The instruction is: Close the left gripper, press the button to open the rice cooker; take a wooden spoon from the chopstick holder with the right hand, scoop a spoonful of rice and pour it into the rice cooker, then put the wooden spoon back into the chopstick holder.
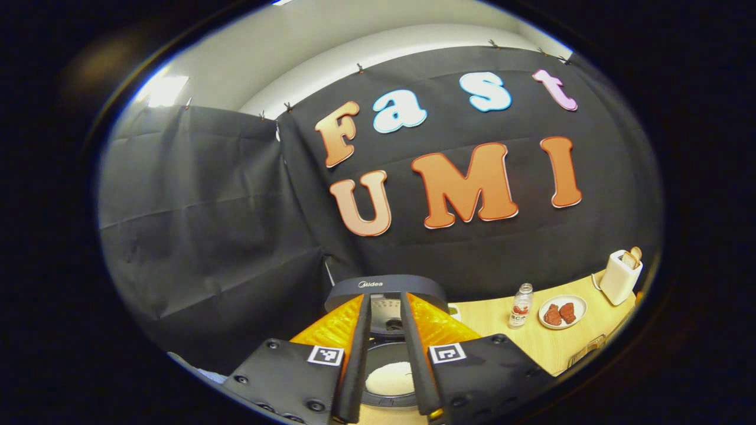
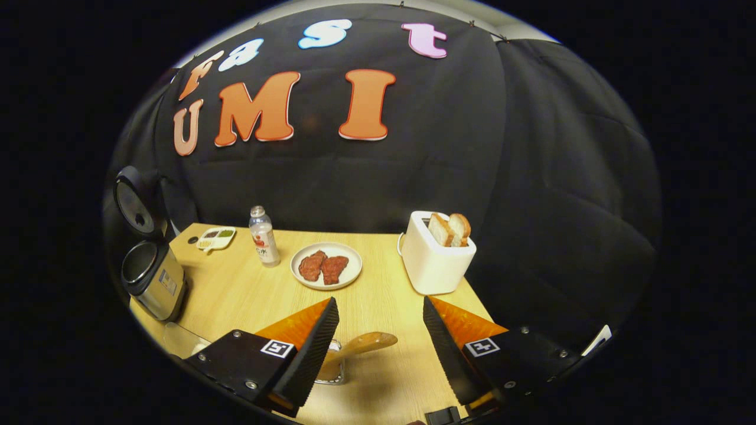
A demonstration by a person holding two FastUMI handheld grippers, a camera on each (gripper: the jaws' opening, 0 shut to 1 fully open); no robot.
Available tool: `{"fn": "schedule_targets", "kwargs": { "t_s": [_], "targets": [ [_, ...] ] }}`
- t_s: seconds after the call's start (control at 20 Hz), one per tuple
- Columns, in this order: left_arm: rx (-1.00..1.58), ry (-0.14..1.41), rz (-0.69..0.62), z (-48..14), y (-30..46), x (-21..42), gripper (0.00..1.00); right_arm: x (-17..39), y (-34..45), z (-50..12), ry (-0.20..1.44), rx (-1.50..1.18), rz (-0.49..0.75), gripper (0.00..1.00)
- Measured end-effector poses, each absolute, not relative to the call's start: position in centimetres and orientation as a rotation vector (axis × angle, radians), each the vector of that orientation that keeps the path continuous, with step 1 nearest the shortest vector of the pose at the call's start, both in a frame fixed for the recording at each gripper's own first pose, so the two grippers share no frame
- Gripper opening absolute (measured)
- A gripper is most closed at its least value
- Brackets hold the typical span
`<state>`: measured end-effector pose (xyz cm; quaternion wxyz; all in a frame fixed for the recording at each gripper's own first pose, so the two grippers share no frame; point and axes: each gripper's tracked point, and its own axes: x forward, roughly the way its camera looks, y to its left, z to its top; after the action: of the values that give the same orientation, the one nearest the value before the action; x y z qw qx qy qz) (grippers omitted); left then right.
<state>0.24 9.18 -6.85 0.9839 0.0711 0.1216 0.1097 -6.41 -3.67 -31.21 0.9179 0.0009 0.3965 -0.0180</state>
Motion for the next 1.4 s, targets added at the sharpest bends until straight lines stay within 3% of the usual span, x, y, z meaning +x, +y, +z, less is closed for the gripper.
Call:
{"fn": "schedule_targets", "kwargs": {
  "t_s": [0.05, 0.1, 0.15, 0.2, 0.35, 0.8, 0.95, 1.05, 1.1, 1.15, 1.25, 1.4],
  "targets": [
    [0.143, 0.231, 0.214, -6.4, 8.7, -0.2, 0.58, -6.4, -3.8, -32.0, 0.829, 0.007, -0.039, 0.9],
    [0.149, 0.221, 0.217, -6.2, 8.6, -0.7, 0.67, -6.2, -3.7, -32.7, 0.844, 0.014, -0.038, 0.9],
    [0.159, 0.215, 0.228, -6.0, 8.6, -1.0, 0.67, -6.2, -3.7, -33.4, 0.858, 0.025, -0.041, 0.89],
    [0.169, 0.211, 0.239, -5.7, 8.8, -1.4, 0.73, -6.3, -3.8, -34.3, 0.874, 0.039, -0.039, 0.89],
    [0.178, 0.222, 0.261, -5.8, 8.8, -2.4, 0.66, -6.7, -3.9, -36.4, 0.925, 0.134, -0.053, 0.9],
    [0.158, 0.239, 0.272, -5.9, 8.5, -3.8, 1.0, -8.2, -1.0, -41.3, 1.07, 0.448, -0.061, 0.83],
    [0.175, 0.248, 0.265, -6.3, 7.9, -3.8, 1.0, -8.3, 0.0, -41.9, 1.084, 0.54, -0.068, 0.75],
    [0.179, 0.254, 0.253, -6.6, 7.6, -3.6, 1.0, -8.4, 0.3, -42.2, 1.083, 0.565, -0.071, 0.6],
    [0.178, 0.256, 0.246, -6.6, 7.6, -3.5, 0.93, -8.4, 0.6, -42.0, 1.081, 0.582, -0.071, 0.57],
    [0.172, 0.253, 0.243, -6.6, 7.6, -3.2, 0.87, -8.5, 1.0, -42.0, 1.087, 0.593, -0.063, 0.47],
    [0.155, 0.257, 0.239, -6.9, 7.6, -3.0, 0.87, -8.8, 1.7, -42.1, 1.099, 0.614, -0.059, 0.42],
    [0.138, 0.259, 0.237, -7.3, 8.0, -2.8, 0.87, -9.3, 2.0, -42.2, 1.093, 0.611, -0.072, 0.23]
  ]
}}
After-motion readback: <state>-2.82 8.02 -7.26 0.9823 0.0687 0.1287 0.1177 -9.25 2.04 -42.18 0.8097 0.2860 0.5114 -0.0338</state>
